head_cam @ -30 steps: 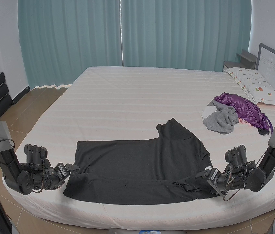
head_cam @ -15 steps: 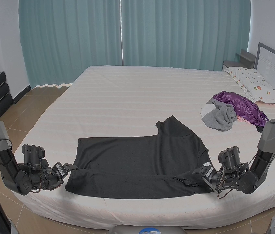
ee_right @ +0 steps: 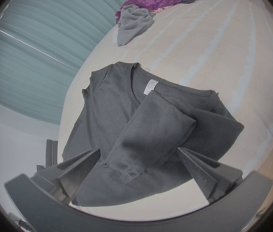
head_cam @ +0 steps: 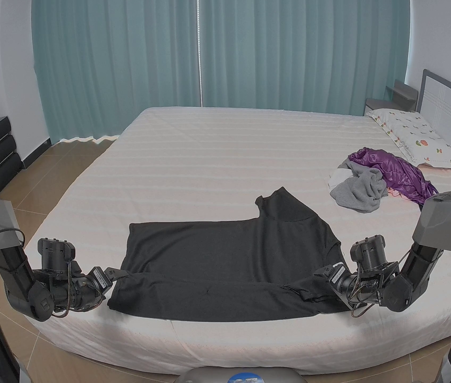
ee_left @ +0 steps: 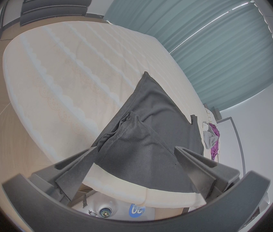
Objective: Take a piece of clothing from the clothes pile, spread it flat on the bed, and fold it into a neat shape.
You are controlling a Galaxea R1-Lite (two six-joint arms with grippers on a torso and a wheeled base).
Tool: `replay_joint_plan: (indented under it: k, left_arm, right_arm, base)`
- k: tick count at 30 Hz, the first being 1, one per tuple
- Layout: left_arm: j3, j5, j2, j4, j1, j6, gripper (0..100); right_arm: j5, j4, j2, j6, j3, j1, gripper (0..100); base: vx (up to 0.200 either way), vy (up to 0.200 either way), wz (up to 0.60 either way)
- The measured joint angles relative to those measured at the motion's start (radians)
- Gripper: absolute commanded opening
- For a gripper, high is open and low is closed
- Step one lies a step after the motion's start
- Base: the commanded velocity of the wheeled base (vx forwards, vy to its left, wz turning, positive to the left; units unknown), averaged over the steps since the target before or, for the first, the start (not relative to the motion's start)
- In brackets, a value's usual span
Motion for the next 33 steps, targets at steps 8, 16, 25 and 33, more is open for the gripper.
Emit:
replay_joint_plan:
  k: [8,16,25,33]
  left_arm:
    - [0.000,0.001,0.003,0.000,0.002,0.000,100]
    - [0.002,0.001,0.002,0.000,0.004,0.000,100]
    - [0.002,0.003,0.002,0.000,0.005,0.001,100]
    - [0.005,0.004,0.002,-0.001,0.004,0.003,100]
  right_arm:
    - [-0.021,0.004,0.033,-0.004,-0.030,0.004,0]
    - [-0.024,0.004,0.034,-0.003,-0.027,0.000,0]
    - [-0.023,0.004,-0.021,-0.003,0.011,0.003,0]
    - [-0.021,0.005,-0.091,-0.003,0.086,0.015,0]
  base:
    - [0.000,0.000,0.00]
    - [0.000,0.000,0.00]
    - [0.000,0.000,0.00]
    - [0.000,0.000,0.00]
